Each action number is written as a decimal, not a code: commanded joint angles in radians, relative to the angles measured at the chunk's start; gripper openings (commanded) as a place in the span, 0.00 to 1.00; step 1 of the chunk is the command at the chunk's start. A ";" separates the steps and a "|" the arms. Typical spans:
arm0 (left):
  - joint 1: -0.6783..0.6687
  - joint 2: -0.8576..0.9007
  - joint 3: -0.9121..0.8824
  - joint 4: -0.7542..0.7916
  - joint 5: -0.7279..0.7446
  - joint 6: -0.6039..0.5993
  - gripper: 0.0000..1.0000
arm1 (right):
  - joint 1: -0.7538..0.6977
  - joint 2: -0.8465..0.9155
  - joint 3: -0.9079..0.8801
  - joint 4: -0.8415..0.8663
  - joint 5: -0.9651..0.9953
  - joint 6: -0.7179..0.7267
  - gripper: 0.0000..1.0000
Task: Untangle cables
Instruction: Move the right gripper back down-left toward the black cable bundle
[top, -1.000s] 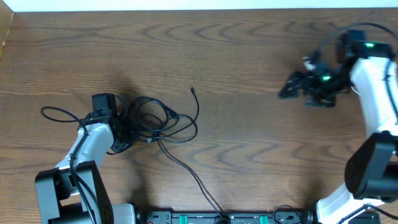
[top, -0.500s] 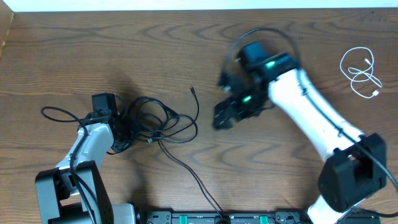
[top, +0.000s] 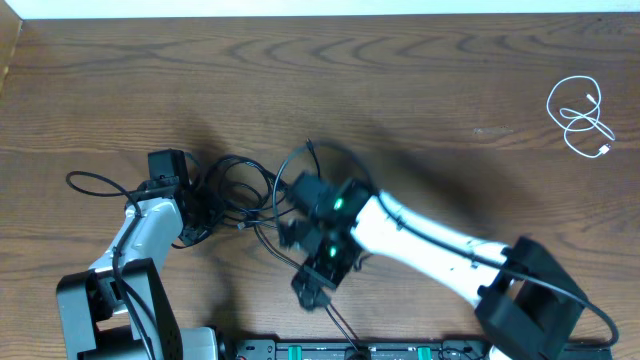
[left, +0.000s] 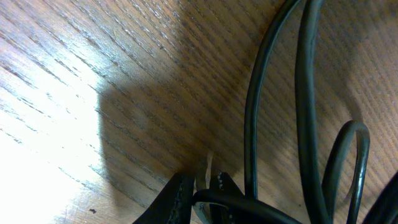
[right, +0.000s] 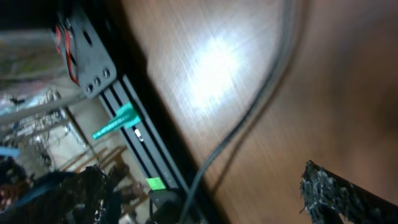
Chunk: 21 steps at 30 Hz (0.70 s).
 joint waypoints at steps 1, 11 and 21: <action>0.000 0.023 -0.021 -0.006 0.000 0.006 0.17 | 0.071 0.002 -0.066 0.038 -0.006 0.085 0.99; 0.000 0.023 -0.021 -0.006 0.000 0.006 0.17 | 0.195 0.002 -0.174 0.084 0.159 0.188 0.44; 0.000 0.023 -0.021 -0.006 0.000 0.006 0.17 | 0.130 -0.003 -0.097 0.000 0.188 0.181 0.01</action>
